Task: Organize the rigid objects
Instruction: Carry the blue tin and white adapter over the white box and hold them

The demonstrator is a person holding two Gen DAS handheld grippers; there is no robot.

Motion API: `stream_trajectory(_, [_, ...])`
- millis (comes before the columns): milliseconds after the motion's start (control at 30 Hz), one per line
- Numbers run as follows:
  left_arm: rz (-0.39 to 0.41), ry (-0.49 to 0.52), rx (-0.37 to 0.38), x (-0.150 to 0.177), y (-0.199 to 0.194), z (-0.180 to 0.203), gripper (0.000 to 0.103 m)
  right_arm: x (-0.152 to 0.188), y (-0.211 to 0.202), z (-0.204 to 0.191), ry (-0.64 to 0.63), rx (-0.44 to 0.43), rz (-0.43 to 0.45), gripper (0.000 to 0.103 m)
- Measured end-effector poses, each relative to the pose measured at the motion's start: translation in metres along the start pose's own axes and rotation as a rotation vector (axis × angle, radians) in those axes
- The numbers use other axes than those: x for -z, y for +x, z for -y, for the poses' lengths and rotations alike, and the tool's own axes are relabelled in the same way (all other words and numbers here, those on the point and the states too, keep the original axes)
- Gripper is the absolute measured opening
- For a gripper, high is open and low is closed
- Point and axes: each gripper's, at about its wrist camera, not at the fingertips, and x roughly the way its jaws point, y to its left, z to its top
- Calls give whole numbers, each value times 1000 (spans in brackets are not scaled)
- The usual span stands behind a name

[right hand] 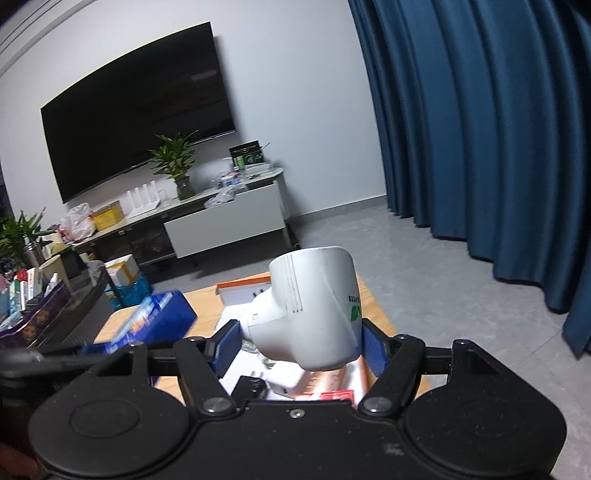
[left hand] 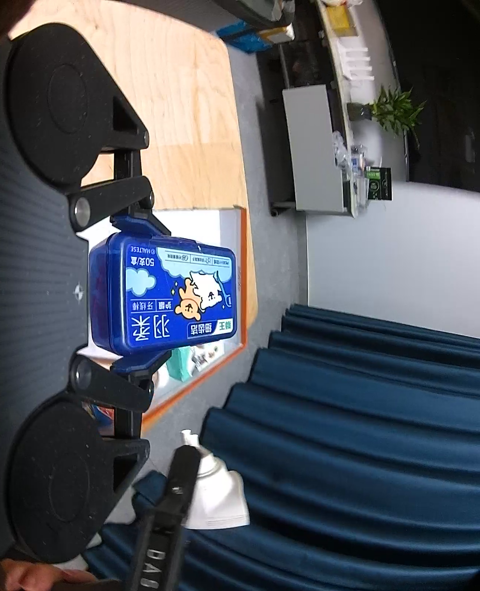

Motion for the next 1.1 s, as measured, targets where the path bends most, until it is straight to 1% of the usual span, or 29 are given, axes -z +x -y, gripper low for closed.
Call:
stream_trajectory(67, [-15,-7,-3,1,1,3,62,0,3,-1,0,-10,-9,81])
stream_trajectory(133, [-20,-4,-24,3,1,5,62,0,5,-4,-8,-13,-13,81])
stream_trajectory(233, [-33,-2,-37,4,0,7,62,-1,5,-7,-21,-17,-12,81])
stream_trajectory(333, [-31,-1,-47,3,-1,7,62,-1,2,-8,-26,-14,-8,81])
stream_trajectory(500, [-21,5,-55,8,-10,18,62,-1,0,-9,-33,-14,-10,81])
stream_trajectory(1100, [-21,-4,-46,14,-8,19,62,2,6,-12,-42,-18,-33,81])
